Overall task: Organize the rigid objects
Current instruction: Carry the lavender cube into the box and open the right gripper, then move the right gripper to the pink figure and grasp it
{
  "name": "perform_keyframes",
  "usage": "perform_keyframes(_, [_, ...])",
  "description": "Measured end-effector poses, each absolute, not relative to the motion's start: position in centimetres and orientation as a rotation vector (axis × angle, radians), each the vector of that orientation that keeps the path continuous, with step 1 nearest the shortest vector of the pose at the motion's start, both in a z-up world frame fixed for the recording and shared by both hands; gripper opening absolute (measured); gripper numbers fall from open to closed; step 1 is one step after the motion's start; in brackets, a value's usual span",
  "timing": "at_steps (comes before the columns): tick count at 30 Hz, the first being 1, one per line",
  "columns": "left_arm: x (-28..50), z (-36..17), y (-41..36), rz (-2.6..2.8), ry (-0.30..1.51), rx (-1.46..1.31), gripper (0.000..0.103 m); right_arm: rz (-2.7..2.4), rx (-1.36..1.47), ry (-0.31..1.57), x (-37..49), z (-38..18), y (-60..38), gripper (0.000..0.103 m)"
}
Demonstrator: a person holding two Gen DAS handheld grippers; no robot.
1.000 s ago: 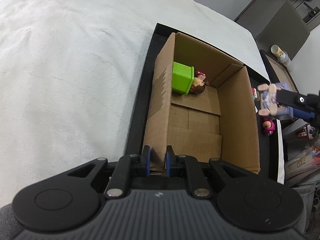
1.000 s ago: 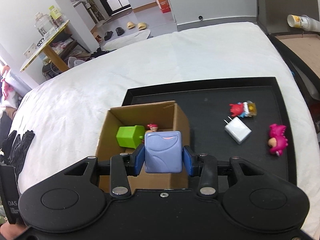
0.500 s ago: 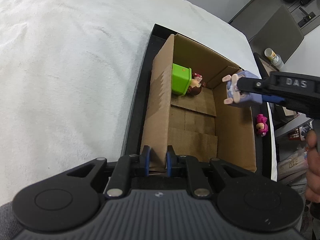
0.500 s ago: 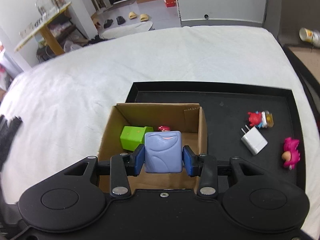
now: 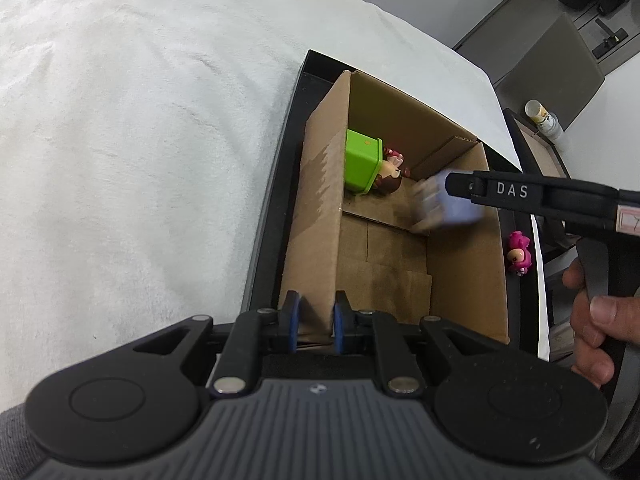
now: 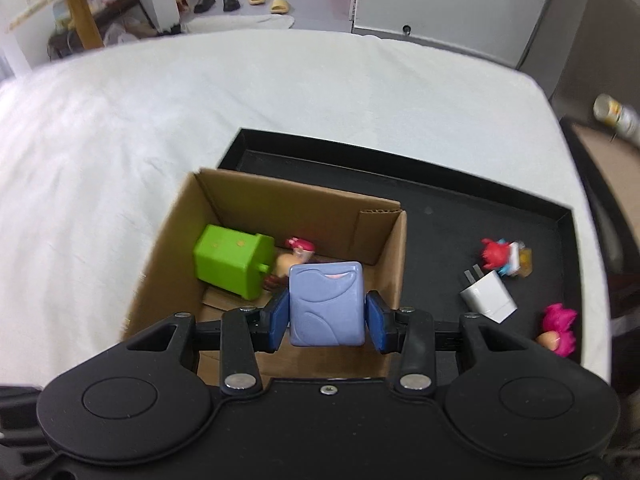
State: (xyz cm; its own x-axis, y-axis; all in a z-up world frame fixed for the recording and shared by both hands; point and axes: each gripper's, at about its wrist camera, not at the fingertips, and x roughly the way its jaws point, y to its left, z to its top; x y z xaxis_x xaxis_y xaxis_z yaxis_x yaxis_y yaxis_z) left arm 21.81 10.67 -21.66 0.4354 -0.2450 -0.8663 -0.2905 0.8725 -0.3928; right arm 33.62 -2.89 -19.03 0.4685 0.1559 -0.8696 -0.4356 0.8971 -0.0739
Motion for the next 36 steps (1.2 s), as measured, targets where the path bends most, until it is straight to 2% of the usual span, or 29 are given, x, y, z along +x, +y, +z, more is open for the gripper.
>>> perform_keyframes(14, [21.8, -21.2, 10.1, 0.039, 1.122, -0.516, 0.017, 0.413, -0.186, 1.059, 32.1, -17.0, -6.4, 0.046])
perform_keyframes(25, [21.9, -21.1, 9.7, 0.065, 1.129, -0.491, 0.015, 0.418, -0.103, 1.038, 31.8, -16.0, -11.1, 0.059])
perform_keyframes(36, [22.0, -20.7, 9.1, 0.092, 1.128, -0.453, 0.014, 0.377, -0.036, 1.025, 32.2, -16.8, -16.1, 0.059])
